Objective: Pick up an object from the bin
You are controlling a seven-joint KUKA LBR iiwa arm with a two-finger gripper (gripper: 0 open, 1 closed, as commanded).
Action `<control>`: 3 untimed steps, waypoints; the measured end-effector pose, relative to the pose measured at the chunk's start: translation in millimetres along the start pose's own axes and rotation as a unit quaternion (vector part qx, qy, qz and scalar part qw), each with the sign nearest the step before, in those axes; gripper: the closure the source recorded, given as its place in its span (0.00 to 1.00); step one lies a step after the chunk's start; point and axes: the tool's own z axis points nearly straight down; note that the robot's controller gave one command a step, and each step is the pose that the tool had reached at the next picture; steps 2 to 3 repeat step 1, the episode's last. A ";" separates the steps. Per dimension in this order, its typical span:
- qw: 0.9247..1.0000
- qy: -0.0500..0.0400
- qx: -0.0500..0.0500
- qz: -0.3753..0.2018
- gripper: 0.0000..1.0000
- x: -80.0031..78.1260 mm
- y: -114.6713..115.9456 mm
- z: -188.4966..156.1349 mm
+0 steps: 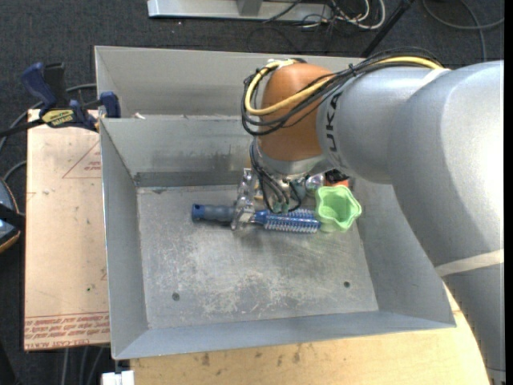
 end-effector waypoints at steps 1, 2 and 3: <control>0.991 -0.003 0.000 -0.135 1.00 -5.9 1.9 -182.2; 0.991 -0.003 0.000 -0.135 1.00 -5.9 1.9 -182.2; 0.991 -0.003 0.000 -0.135 1.00 -5.9 1.9 -182.2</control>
Offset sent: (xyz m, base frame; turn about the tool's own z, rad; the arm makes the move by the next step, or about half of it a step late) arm 0.0046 0.0002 0.1792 -0.2722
